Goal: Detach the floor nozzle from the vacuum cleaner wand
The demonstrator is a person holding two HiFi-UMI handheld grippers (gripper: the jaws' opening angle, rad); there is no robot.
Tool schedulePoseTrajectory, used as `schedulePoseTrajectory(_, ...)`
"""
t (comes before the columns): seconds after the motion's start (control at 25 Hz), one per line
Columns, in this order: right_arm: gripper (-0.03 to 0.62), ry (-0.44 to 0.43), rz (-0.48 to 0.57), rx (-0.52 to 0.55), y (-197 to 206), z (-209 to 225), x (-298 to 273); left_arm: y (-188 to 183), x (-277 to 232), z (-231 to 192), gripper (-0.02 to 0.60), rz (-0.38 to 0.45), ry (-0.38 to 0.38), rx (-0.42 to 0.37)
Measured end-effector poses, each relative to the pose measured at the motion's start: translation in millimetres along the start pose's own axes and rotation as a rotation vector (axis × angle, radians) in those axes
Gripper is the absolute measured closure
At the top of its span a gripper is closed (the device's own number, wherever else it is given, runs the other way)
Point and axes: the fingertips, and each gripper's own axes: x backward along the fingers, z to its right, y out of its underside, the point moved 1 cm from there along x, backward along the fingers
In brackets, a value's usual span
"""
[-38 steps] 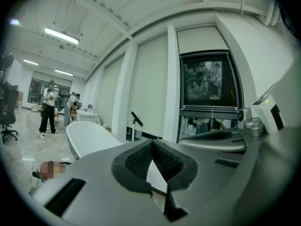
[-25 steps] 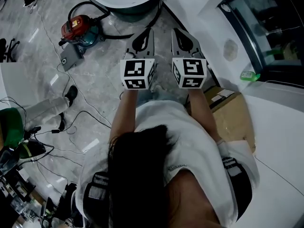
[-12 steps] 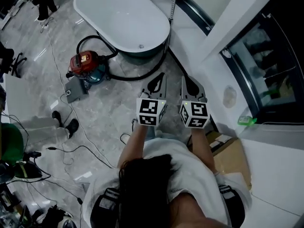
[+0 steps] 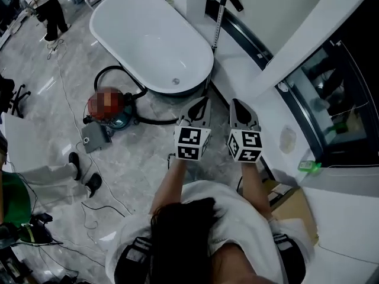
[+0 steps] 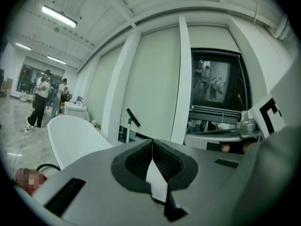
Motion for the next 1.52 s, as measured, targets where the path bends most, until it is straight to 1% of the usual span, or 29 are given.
schedulePoseTrajectory(0.24,0.579,0.037,0.001,-0.009,-12,-4,-47,-9,-31,-40,0.577,-0.018,0.037,-0.018)
schedulePoseTrajectory(0.32,0.579,0.062,-0.001,-0.011,-14,-3,-56,-10,-42,-49,0.577,-0.033,0.058,-0.024)
schedulePoseTrajectory(0.4,0.579,0.086,-0.004,-0.012,-15,-2,-64,-10,-51,-52,0.577,-0.045,0.088,-0.054)
schedulePoseTrajectory(0.48,0.579,0.091,-0.011,-0.019,-13,-7,-72,-6,-55,-52,0.577,-0.053,0.114,-0.093)
schedulePoseTrajectory(0.52,0.579,0.094,-0.019,-0.021,-11,-8,-73,-3,-57,-50,0.577,-0.056,0.13,-0.088)
schedulePoseTrajectory(0.56,0.579,0.102,-0.029,-0.019,-9,-6,-73,-1,-61,-47,0.577,-0.055,0.15,-0.066)
schedulePoseTrajectory(0.64,0.579,0.127,-0.043,0.002,-7,5,-73,-4,-74,-43,0.577,-0.035,0.187,-0.027)
schedulePoseTrajectory(0.68,0.579,0.14,-0.043,0.013,-8,10,-75,-9,-81,-45,0.577,-0.02,0.197,-0.028)
schedulePoseTrajectory(0.72,0.579,0.151,-0.042,0.015,-10,15,-77,-15,-86,-49,0.577,-0.009,0.197,-0.037)
schedulePoseTrajectory(0.8,0.579,0.169,-0.049,-0.009,-11,21,-79,-18,-89,-60,0.577,-0.016,0.176,-0.042)
schedulePoseTrajectory(0.92,0.579,0.21,-0.07,-0.02,-10,37,-88,-13,-99,-69,0.577,-0.034,0.154,-0.023)
schedulePoseTrajectory(1.0,0.579,0.217,-0.069,-0.017,-8,43,-98,-7,-106,-73,0.577,-0.039,0.144,-0.026)
schedulePoseTrajectory(1.12,0.579,0.184,-0.058,-0.041,-3,42,-119,-4,-117,-84,0.577,-0.047,0.118,-0.044)
schedulePoseTrajectory(1.24,0.579,0.138,-0.055,-0.039,-3,50,-151,-7,-145,-93,0.578,-0.058,0.085,-0.064)
schedulePoseTrajectory(1.4,0.579,0.073,-0.05,-0.017,-13,77,-195,-15,-188,-99,0.578,-0.05,0.043,-0.022)
schedulePoseTrajectory(1.52,0.579,0.031,-0.046,0.003,-26,102,-228,-21,-222,-99,0.578,-0.052,0.007,-0.016)
